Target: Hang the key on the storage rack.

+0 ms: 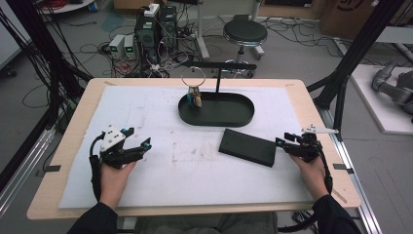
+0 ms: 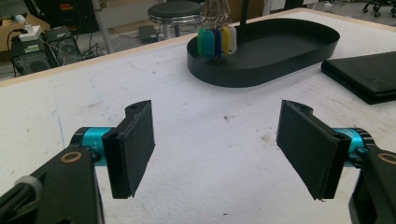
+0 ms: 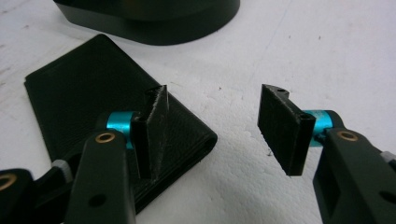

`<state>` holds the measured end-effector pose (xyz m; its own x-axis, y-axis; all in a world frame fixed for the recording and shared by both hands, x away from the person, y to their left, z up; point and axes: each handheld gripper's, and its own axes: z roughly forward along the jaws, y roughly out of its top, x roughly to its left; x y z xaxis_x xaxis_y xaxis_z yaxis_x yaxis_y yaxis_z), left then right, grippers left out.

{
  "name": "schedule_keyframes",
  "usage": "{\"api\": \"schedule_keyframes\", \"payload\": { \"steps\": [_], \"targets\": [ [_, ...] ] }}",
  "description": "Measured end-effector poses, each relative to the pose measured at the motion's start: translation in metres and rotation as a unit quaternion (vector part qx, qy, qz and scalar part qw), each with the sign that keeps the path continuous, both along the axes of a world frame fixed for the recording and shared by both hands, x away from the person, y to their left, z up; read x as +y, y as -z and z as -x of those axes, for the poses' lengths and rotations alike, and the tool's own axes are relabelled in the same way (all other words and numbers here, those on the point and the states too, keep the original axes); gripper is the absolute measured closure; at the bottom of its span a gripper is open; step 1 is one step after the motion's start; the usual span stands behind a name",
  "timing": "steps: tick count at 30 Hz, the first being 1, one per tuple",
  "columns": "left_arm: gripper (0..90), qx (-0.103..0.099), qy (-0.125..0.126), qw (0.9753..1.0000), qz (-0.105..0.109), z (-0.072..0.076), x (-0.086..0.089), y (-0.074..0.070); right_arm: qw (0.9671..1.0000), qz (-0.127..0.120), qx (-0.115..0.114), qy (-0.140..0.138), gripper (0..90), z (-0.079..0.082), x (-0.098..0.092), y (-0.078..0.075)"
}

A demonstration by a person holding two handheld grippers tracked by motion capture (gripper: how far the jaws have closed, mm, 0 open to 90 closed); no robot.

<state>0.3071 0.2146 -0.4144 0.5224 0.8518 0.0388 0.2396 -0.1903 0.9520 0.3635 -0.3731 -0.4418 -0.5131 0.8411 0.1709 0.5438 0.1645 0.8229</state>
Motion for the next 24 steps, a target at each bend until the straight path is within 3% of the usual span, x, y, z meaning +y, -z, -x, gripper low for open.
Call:
{"api": "schedule_keyframes", "payload": {
  "steps": [7, 10, 12, 14, 16, 17, 18, 24],
  "targets": [
    [27.7, 0.000, 0.006, 0.9999, -0.011, 0.004, -0.002, 0.001, 0.9984, 0.001, 0.056, -0.009, 43.9, -0.015, 0.006, 0.010],
    [27.8, -0.002, 0.008, 0.9999, -0.013, 0.006, -0.003, 0.001, 0.9968, -0.016, 0.077, -0.017, 44.7, -0.019, 0.003, 0.012],
    [27.8, -0.001, 0.011, 0.9998, -0.015, 0.006, -0.003, 0.001, 0.9935, -0.045, 0.103, -0.018, 44.2, -0.022, 0.001, 0.015],
    [27.7, 0.001, 0.011, 0.9998, -0.016, 0.005, -0.004, 0.002, 0.9928, -0.052, 0.106, -0.019, 44.8, -0.023, 0.000, 0.015],
    [27.8, 0.001, 0.013, 0.9998, -0.016, 0.005, -0.005, 0.002, 0.9920, -0.057, 0.110, -0.025, 52.9, -0.023, 0.000, 0.016],
    [27.7, 0.001, 0.013, 0.9998, -0.016, 0.005, -0.006, 0.002, 0.9884, -0.078, 0.125, -0.040, 61.3, -0.023, -0.001, 0.017],
    [27.7, 0.001, 0.014, 0.9998, -0.017, 0.005, -0.007, 0.002, 0.9878, -0.082, 0.126, -0.041, 61.5, -0.023, -0.001, 0.016],
    [27.8, -0.004, 0.018, 0.9995, -0.024, 0.005, -0.010, 0.000, 0.9922, -0.054, 0.101, -0.048, 71.5, -0.019, 0.002, 0.011]
  ]
}}
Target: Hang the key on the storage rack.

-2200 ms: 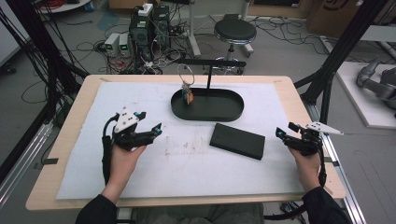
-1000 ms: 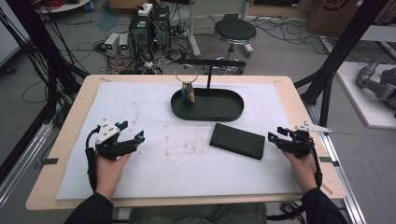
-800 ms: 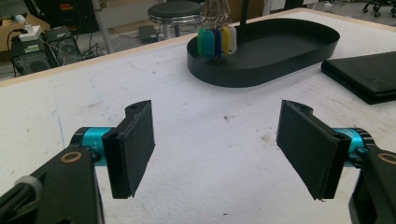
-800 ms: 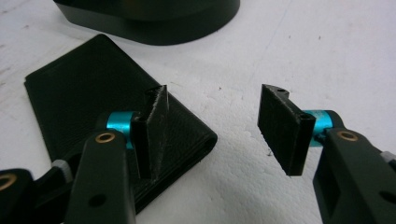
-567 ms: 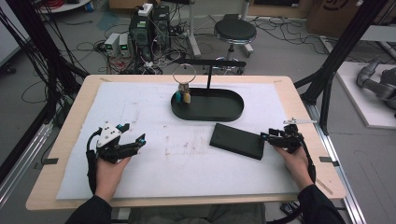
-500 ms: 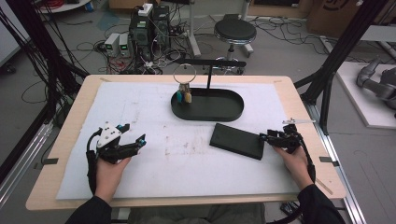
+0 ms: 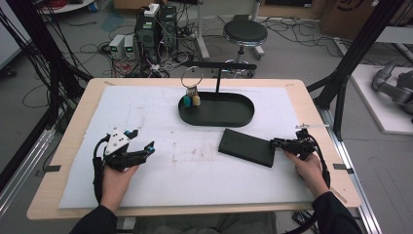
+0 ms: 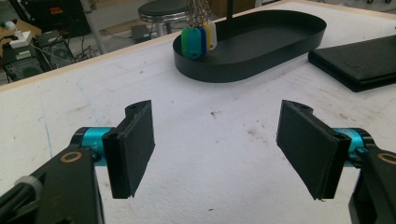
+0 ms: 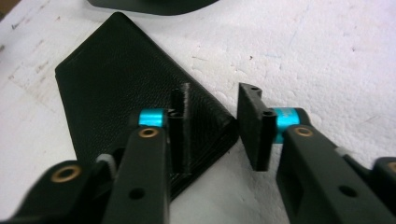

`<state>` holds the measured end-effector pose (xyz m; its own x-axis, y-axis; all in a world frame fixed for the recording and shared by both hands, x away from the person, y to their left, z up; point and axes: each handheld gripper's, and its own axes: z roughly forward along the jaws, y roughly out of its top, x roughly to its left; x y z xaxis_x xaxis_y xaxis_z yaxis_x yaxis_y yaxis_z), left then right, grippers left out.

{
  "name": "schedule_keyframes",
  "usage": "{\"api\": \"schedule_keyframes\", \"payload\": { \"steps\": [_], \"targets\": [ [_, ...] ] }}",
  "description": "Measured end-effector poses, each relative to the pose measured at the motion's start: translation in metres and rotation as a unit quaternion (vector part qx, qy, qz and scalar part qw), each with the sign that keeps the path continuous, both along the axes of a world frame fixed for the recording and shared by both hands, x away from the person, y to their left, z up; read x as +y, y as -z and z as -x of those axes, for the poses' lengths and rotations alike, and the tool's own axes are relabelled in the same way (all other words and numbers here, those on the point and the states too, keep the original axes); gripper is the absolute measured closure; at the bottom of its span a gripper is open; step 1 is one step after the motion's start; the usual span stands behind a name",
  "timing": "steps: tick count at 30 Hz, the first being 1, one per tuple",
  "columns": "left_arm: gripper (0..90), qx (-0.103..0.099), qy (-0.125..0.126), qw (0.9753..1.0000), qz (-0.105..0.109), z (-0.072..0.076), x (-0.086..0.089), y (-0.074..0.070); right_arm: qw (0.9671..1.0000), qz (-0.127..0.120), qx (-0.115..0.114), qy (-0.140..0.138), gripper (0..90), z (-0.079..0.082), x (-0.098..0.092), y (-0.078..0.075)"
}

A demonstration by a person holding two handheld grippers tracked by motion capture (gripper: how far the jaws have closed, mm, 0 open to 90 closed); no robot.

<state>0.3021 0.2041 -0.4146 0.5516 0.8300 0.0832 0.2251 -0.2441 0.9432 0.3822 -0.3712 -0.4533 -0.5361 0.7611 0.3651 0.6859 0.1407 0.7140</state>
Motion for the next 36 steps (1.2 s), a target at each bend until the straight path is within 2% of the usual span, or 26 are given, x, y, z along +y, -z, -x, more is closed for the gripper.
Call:
{"api": "schedule_keyframes", "payload": {
  "steps": [2, 3, 7, 11, 12, 15, 21, 24, 25, 27, 28, 30, 32, 35, 36],
  "targets": [
    [27.7, 0.000, -0.001, 1.0000, 0.000, 0.000, 0.000, 0.000, 0.9999, 0.007, -0.014, -0.001, 73.1, 0.003, 0.002, -0.003],
    [27.7, -0.001, -0.001, 1.0000, 0.001, 0.000, 0.000, 0.000, 0.9995, 0.011, -0.027, -0.006, 74.7, 0.005, 0.002, -0.005],
    [27.7, -0.001, 0.001, 1.0000, 0.000, -0.002, -0.001, -0.001, 0.9978, 0.009, -0.064, -0.015, 76.9, 0.012, 0.003, -0.014],
    [27.8, -0.001, 0.001, 1.0000, 0.000, -0.004, -0.002, 0.000, 0.9926, 0.004, -0.117, -0.033, 77.7, 0.022, 0.003, -0.024],
    [27.7, -0.001, 0.001, 1.0000, 0.000, -0.004, -0.003, 0.000, 0.9917, 0.001, -0.124, -0.036, 77.8, 0.024, 0.003, -0.025],
    [27.7, -0.002, 0.006, 1.0000, 0.000, -0.006, -0.006, 0.000, 0.9865, -0.001, -0.156, -0.050, 78.2, 0.032, 0.004, -0.031],
    [27.7, -0.003, 0.014, 0.9999, -0.001, -0.009, -0.010, 0.000, 0.9766, -0.009, -0.197, -0.085, 78.5, 0.045, 0.003, -0.039],
    [27.7, -0.003, 0.017, 0.9998, 0.000, -0.011, -0.012, 0.000, 0.9701, -0.001, -0.210, -0.121, 78.2, 0.050, 0.002, -0.040],
    [27.8, -0.004, 0.018, 0.9998, 0.001, -0.011, -0.012, 0.000, 0.9670, 0.006, -0.217, -0.134, 78.2, 0.051, 0.002, -0.040],
    [27.7, -0.004, 0.025, 0.9996, 0.010, -0.013, -0.015, 0.000, 0.9608, 0.019, -0.233, -0.149, 78.2, 0.055, 0.003, -0.041],
    [27.7, -0.005, 0.028, 0.9995, 0.012, -0.014, -0.016, 0.000, 0.9589, 0.022, -0.237, -0.154, 78.3, 0.058, 0.004, -0.042],
    [27.8, -0.004, 0.042, 0.9989, 0.021, -0.018, -0.022, -0.002, 0.9563, 0.025, -0.243, -0.160, 78.3, 0.060, 0.005, -0.044],
    [27.7, -0.001, 0.066, 0.9973, 0.033, -0.023, -0.030, -0.005, 0.9544, 0.029, -0.246, -0.167, 78.4, 0.062, 0.006, -0.044],
    [27.7, 0.014, 0.109, 0.9927, 0.050, -0.031, -0.047, -0.009, 0.9498, 0.033, -0.256, -0.176, 78.6, 0.066, 0.006, -0.045],
    [27.7, 0.020, 0.129, 0.9900, 0.054, -0.035, -0.055, -0.011, 0.9482, 0.035, -0.261, -0.178, 78.5, 0.066, 0.006, -0.045]
  ]
}}
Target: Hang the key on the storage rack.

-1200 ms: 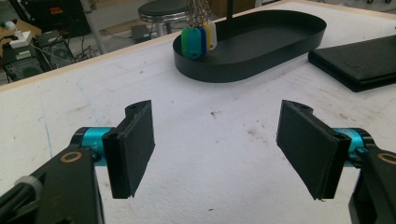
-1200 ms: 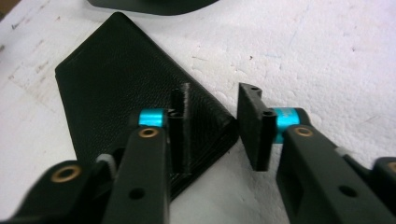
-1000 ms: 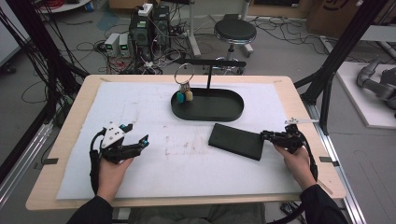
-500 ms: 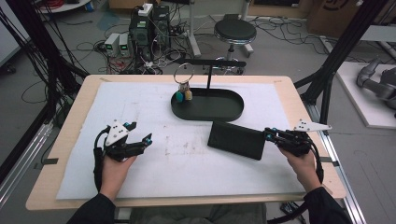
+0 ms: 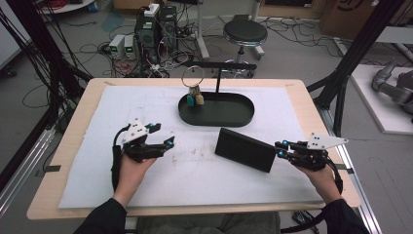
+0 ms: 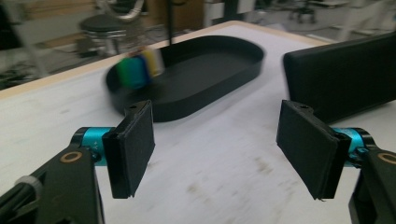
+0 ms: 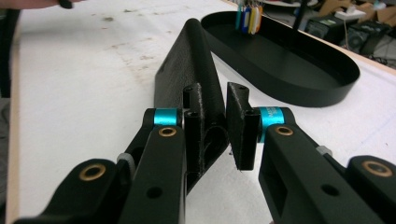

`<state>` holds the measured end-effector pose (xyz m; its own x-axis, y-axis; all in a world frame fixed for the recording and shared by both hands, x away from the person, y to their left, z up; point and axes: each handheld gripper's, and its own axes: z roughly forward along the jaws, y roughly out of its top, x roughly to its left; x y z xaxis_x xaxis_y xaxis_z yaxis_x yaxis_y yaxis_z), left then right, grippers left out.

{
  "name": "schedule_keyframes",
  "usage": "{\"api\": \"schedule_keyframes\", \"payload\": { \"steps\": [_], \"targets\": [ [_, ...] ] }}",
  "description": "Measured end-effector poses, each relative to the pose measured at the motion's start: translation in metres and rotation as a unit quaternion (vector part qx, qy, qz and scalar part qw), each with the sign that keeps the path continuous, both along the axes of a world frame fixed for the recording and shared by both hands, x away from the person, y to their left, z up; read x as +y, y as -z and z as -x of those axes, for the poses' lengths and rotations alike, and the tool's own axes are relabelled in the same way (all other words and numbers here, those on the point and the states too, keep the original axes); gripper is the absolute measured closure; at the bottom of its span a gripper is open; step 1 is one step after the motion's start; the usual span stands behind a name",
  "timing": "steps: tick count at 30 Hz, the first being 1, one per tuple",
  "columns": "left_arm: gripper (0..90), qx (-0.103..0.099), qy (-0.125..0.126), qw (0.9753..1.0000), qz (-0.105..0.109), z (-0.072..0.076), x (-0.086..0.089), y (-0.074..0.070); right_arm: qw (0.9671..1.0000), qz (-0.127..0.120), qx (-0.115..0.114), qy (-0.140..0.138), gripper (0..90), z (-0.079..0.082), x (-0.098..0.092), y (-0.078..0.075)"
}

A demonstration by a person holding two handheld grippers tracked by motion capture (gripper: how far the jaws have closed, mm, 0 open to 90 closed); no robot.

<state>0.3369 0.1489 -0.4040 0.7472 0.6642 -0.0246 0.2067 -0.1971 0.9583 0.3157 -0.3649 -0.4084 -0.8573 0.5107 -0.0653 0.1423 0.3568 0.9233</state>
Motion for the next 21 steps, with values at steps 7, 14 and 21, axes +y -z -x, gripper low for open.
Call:
{"api": "schedule_keyframes", "payload": {
  "steps": [7, 14, 21],
  "targets": [
    [26.8, 0.005, 0.069, 0.9976, -0.003, -0.017, -0.037, -0.007, 0.9997, 0.005, -0.011, -0.020, 78.8, 0.007, 0.001, -0.002],
    [24.2, 0.025, 0.143, 0.9894, -0.012, -0.038, -0.078, -0.007, 0.9993, 0.007, -0.012, -0.036, 79.0, 0.010, 0.001, -0.003],
    [24.2, 0.022, 0.191, 0.9808, -0.034, -0.048, -0.105, 0.006, 0.9987, 0.005, -0.008, -0.050, 79.0, 0.009, -0.001, -0.003]
  ]
}}
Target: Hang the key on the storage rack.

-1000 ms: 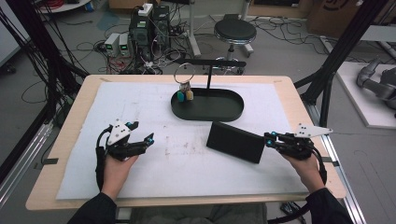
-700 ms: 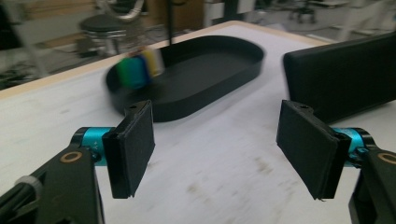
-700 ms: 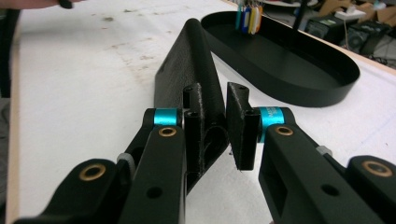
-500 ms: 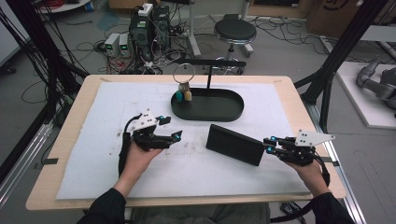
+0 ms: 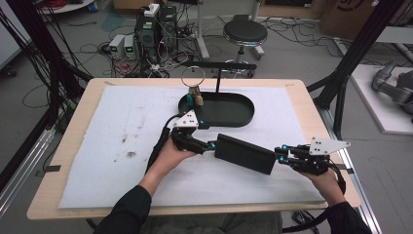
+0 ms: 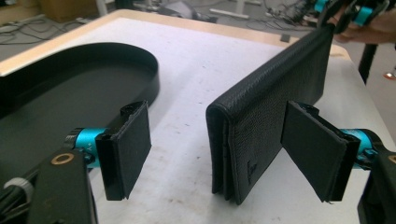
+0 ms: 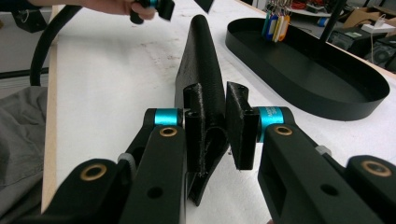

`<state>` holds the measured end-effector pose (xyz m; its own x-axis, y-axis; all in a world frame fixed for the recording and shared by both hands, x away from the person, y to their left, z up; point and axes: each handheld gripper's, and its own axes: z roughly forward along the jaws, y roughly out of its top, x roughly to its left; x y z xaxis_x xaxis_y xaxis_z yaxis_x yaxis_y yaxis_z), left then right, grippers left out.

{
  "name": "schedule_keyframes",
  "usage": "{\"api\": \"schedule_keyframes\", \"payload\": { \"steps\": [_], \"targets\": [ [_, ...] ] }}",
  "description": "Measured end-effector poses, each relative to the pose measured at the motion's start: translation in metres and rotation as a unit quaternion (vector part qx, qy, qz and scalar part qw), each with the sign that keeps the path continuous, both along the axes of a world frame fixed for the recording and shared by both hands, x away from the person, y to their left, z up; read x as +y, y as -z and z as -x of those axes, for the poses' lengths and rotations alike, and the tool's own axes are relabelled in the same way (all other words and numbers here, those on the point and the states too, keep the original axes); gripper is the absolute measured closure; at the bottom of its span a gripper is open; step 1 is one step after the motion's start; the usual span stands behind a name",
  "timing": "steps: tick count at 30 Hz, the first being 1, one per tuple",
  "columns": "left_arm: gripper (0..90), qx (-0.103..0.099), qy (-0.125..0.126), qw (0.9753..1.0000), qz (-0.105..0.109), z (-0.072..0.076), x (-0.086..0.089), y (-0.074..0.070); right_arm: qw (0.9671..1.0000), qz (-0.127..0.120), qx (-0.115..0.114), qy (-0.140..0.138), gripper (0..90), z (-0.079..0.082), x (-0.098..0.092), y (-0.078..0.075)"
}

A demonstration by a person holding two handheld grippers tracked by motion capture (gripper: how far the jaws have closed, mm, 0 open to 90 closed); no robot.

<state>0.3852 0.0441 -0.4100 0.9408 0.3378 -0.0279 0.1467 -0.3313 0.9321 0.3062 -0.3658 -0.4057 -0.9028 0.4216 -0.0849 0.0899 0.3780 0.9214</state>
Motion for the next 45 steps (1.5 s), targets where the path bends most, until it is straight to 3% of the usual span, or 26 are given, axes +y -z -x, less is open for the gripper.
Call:
{"api": "schedule_keyframes", "payload": {
  "steps": [6, 10, 14, 20, 24, 28, 29, 31, 36, 42, 45],
  "targets": [
    [24.6, 0.010, 0.026, 0.9995, 0.017, -0.005, -0.003, 0.003, 1.0000, -0.001, 0.001, -0.006, 79.0, 0.000, 0.000, 0.000],
    [24.8, 0.012, 0.034, 0.9993, 0.011, -0.009, -0.009, 0.004, 0.9999, -0.003, 0.004, -0.009, 79.0, -0.001, -0.001, 0.000],
    [27.0, 0.018, 0.067, 0.9976, 0.000, -0.011, -0.019, 0.007, 0.9999, -0.003, 0.003, -0.013, 78.9, -0.001, -0.001, 0.000],
    [49.5, -0.008, 0.094, 0.9950, -0.034, -0.009, -0.027, 0.011, 0.9999, -0.004, 0.005, -0.015, 78.7, -0.002, -0.001, 0.000],
    [61.2, -0.020, 0.103, 0.9937, -0.040, -0.008, -0.024, 0.009, 0.9999, -0.005, 0.009, -0.013, 78.8, -0.002, -0.002, 0.001],
    [69.7, -0.019, 0.121, 0.9919, -0.034, -0.006, -0.021, 0.006, 0.9998, -0.012, 0.016, -0.006, 67.4, -0.004, -0.003, 0.002],
    [70.8, -0.019, 0.122, 0.9918, -0.032, -0.005, -0.021, 0.005, 0.9997, -0.013, 0.018, 0.004, 59.4, -0.005, -0.004, 0.002],
    [72.2, -0.020, 0.128, 0.9912, -0.026, -0.003, -0.021, 0.003, 0.9994, -0.019, 0.028, 0.011, 57.4, -0.006, -0.005, 0.003],
    [74.0, -0.030, 0.124, 0.9915, -0.022, 0.002, -0.021, -0.003, 0.9978, -0.043, 0.040, 0.031, 42.4, -0.009, -0.008, 0.002],
    [74.3, -0.043, 0.123, 0.9913, -0.017, 0.009, -0.016, -0.011, 0.9961, -0.054, 0.052, 0.046, 35.7, -0.013, -0.010, 0.002],
    [74.3, -0.045, 0.120, 0.9918, 0.003, 0.013, -0.010, -0.015, 0.9960, -0.055, 0.055, 0.044, 32.6, -0.013, -0.008, 0.002]
  ]
}}
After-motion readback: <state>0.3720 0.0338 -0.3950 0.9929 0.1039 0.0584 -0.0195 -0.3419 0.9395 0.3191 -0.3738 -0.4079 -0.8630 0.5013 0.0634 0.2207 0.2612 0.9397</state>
